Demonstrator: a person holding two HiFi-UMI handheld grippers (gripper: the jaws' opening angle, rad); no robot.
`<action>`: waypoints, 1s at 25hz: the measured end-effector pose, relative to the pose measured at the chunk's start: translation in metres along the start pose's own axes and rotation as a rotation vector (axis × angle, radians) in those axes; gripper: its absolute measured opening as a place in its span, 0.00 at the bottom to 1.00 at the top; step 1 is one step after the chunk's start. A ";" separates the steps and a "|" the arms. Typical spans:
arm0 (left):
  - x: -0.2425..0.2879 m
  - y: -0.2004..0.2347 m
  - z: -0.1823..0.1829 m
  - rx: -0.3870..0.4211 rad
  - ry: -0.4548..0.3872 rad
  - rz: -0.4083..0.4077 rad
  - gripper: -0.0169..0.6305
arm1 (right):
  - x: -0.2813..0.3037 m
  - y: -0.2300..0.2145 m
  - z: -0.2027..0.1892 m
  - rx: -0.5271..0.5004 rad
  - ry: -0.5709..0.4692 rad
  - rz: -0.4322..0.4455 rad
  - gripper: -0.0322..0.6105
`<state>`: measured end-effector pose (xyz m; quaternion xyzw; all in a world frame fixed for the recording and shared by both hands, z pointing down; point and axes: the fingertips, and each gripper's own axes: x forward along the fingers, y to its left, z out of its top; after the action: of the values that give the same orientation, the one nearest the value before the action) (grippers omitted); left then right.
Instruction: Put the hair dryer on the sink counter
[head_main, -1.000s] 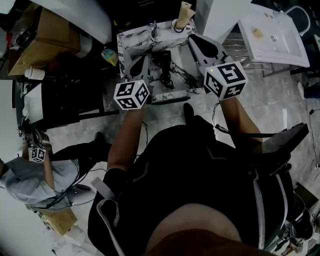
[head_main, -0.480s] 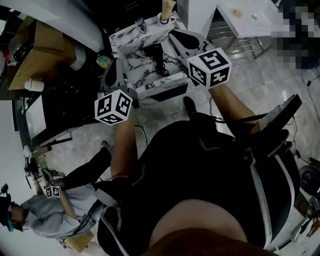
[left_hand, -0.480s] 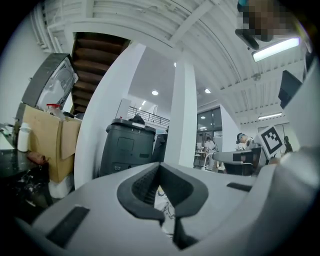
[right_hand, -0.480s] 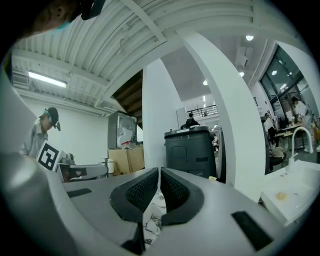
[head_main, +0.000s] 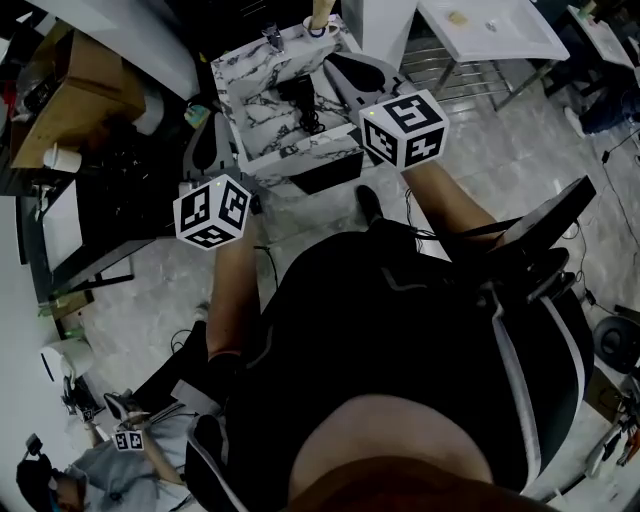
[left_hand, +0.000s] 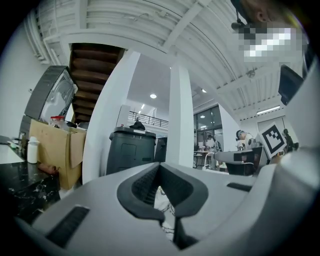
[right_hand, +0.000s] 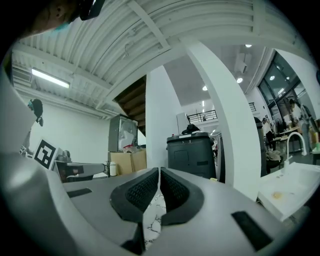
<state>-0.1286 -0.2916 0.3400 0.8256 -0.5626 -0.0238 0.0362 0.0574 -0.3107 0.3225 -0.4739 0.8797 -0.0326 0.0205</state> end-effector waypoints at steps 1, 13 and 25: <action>-0.004 -0.001 0.000 -0.002 0.000 0.001 0.03 | -0.002 0.003 -0.002 -0.003 0.008 -0.001 0.10; -0.027 -0.008 0.001 -0.018 -0.007 -0.019 0.03 | -0.017 0.026 -0.002 -0.036 0.030 -0.009 0.09; -0.039 -0.005 -0.003 -0.030 -0.003 -0.008 0.03 | -0.025 0.033 0.002 -0.038 0.015 -0.020 0.09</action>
<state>-0.1377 -0.2538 0.3421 0.8271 -0.5590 -0.0335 0.0477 0.0441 -0.2714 0.3181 -0.4829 0.8755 -0.0194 0.0046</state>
